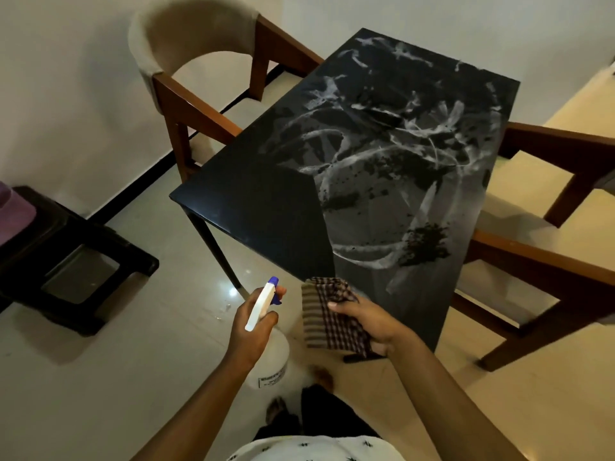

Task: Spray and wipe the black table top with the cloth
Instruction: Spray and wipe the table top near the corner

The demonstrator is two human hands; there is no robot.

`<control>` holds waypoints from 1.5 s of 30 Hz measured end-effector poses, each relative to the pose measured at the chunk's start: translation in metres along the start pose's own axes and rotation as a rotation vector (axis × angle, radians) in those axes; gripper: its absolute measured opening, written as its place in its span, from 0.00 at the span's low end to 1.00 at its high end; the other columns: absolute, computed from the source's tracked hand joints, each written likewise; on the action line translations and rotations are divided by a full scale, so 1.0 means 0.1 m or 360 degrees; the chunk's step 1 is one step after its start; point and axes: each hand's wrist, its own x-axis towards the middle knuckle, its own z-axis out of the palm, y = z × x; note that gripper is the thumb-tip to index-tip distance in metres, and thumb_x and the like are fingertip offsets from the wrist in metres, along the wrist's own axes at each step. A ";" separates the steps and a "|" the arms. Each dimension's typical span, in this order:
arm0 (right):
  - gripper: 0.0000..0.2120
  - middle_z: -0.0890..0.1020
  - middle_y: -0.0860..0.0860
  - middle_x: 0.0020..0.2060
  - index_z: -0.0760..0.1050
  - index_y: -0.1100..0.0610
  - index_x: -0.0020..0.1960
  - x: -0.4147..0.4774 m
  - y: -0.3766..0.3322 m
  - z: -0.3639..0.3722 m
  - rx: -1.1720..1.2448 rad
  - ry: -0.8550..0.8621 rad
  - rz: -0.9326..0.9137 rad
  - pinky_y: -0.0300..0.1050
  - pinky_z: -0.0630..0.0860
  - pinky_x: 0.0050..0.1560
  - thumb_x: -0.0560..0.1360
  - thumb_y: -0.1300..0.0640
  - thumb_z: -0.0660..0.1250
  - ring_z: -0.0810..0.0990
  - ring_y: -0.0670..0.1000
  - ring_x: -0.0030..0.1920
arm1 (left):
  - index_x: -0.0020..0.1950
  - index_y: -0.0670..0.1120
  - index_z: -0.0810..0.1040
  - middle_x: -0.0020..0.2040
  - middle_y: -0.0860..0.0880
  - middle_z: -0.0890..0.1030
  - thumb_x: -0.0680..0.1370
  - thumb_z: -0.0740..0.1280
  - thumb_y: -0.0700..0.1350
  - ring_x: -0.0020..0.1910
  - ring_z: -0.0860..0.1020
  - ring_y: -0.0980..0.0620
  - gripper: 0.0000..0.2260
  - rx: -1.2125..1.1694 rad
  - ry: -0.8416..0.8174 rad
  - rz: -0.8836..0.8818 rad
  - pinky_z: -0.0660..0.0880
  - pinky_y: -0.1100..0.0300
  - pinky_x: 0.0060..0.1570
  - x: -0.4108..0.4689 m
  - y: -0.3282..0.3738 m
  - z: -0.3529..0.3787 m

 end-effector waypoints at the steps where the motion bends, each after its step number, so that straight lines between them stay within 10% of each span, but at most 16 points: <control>1: 0.21 0.84 0.59 0.51 0.74 0.58 0.64 -0.07 -0.01 -0.09 0.0133 0.0015 -0.0022 0.53 0.81 0.47 0.71 0.60 0.69 0.83 0.57 0.49 | 0.64 0.49 0.75 0.58 0.50 0.80 0.76 0.66 0.36 0.56 0.78 0.49 0.17 0.0015 -0.0035 0.0012 0.77 0.70 0.40 -0.04 0.03 0.05; 8: 0.29 0.80 0.59 0.59 0.71 0.58 0.68 -0.44 -0.43 -0.75 0.0550 0.0407 -0.0410 0.57 0.76 0.54 0.69 0.53 0.69 0.78 0.61 0.59 | 0.65 0.47 0.72 0.55 0.50 0.78 0.77 0.67 0.39 0.47 0.78 0.53 0.17 0.0283 -0.0227 0.0017 0.74 0.74 0.33 -0.23 0.32 0.67; 15: 0.26 0.79 0.57 0.60 0.71 0.57 0.68 -0.56 -0.85 -1.31 0.0576 0.0487 -0.0686 0.58 0.72 0.63 0.71 0.52 0.68 0.76 0.59 0.61 | 0.56 0.51 0.77 0.50 0.48 0.81 0.76 0.68 0.42 0.46 0.81 0.47 0.10 0.0400 -0.0230 -0.0008 0.81 0.57 0.47 -0.33 0.29 1.26; 22: 0.25 0.78 0.57 0.62 0.71 0.57 0.69 -0.52 -0.98 -1.64 0.0541 0.0485 -0.0648 0.59 0.72 0.64 0.73 0.52 0.68 0.76 0.59 0.62 | 0.48 0.47 0.79 0.37 0.50 0.80 0.76 0.68 0.42 0.34 0.80 0.51 0.02 0.0614 -0.0156 0.0027 0.75 0.69 0.33 -0.50 0.18 1.55; 31: 0.42 0.77 0.55 0.62 0.68 0.55 0.71 -0.42 -1.06 -1.71 0.0399 0.0500 -0.0747 0.55 0.72 0.64 0.61 0.44 0.77 0.76 0.56 0.63 | 0.56 0.49 0.76 0.47 0.54 0.81 0.75 0.68 0.34 0.45 0.80 0.61 0.14 0.0370 0.0189 0.0006 0.76 0.72 0.39 -0.66 0.17 1.49; 35: 0.29 0.74 0.49 0.65 0.64 0.49 0.72 -0.32 -0.96 -1.73 -0.0520 0.0622 -0.0898 0.50 0.66 0.69 0.74 0.51 0.69 0.70 0.52 0.68 | 0.61 0.44 0.76 0.52 0.49 0.81 0.75 0.66 0.32 0.48 0.80 0.51 0.16 0.0292 0.0427 -0.0006 0.77 0.64 0.46 -0.64 0.18 1.42; 41: 0.42 0.45 0.47 0.78 0.42 0.47 0.78 0.20 -0.14 -1.49 -0.2829 0.0192 -0.1173 0.66 0.41 0.74 0.74 0.39 0.62 0.34 0.49 0.74 | 0.61 0.44 0.76 0.53 0.48 0.81 0.76 0.65 0.32 0.50 0.79 0.52 0.16 0.0145 0.0675 -0.0067 0.78 0.51 0.52 -0.57 0.19 1.39; 45: 0.40 0.44 0.50 0.78 0.40 0.43 0.78 0.51 0.15 -1.39 -0.3237 -0.0204 -0.1188 0.66 0.32 0.71 0.74 0.32 0.56 0.36 0.55 0.76 | 0.64 0.45 0.75 0.55 0.47 0.80 0.76 0.66 0.36 0.53 0.79 0.51 0.17 0.0065 0.0761 -0.0148 0.79 0.46 0.54 -0.48 0.20 1.36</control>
